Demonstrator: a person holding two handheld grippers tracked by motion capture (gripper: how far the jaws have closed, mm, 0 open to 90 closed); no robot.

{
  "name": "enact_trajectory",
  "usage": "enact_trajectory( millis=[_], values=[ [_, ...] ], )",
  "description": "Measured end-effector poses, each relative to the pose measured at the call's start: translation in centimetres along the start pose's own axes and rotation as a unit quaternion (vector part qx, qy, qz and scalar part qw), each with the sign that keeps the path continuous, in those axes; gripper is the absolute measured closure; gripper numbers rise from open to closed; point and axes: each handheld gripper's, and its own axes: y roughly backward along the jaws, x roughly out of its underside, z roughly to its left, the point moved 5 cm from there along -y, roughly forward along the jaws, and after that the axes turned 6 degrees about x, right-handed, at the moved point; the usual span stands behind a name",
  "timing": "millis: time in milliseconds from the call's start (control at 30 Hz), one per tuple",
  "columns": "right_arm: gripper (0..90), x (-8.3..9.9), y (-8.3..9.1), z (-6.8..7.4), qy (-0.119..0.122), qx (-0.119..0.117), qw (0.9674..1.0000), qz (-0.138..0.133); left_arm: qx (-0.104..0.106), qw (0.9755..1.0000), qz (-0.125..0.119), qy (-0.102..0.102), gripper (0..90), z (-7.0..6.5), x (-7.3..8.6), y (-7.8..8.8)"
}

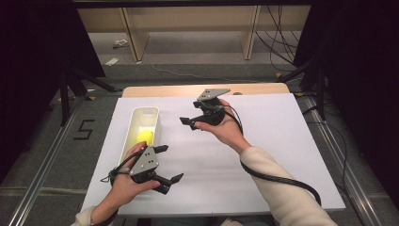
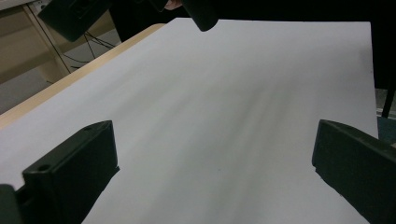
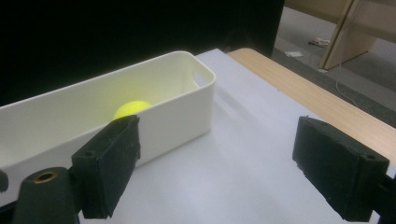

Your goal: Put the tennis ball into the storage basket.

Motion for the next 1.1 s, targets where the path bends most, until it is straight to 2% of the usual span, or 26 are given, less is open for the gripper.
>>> enact_trajectory(
  millis=[167,200,433,467,500,667,700,1100],
  values=[
    [15.7,0.9,1.3,-0.7,-0.005,0.009,0.9999,0.0,0.0,1.0,0.0,0.0,0.0,0.0,0.0,0.0],
    [15.7,1.0,1.6,-0.8,-0.006,0.011,0.9999,0.0,0.0,1.0,-0.003,-0.005,0.0,0.1,0.0,-0.1],
    [15.7,2.2,3.4,-1.8,-0.013,0.024,0.9996,-0.001,0.004,1.0,-0.002,0.002,0.0,0.0,0.0,0.0],
    [15.7,2.4,3.7,-1.9,-0.014,0.027,0.9995,0.0,-0.001,1.0,0.0,0.002,0.0,0.1,0.0,0.0],
    [15.7,2.9,4.4,-2.3,-0.02,0.031,0.9993,-0.002,0.002,1.0,0.001,0.008,0.0,-0.1,0.1,0.0],
    [15.7,4.0,5.8,-2.9,-0.025,0.04,0.9989,0.0,0.004,1.0,0.002,0.003,0.0,-0.1,0.1,-0.1],
    [15.7,4.3,6.1,-3.0,-0.027,0.042,0.9988,0.0,-0.001,1.0,0.002,0.0,0.0,0.0,0.1,-0.1],
    [15.7,6.8,9.3,-4.2,-0.049,0.062,0.9968,0.004,0.0,1.0,0.002,0.002,0.0,0.1,0.1,-0.1]
  ],
)
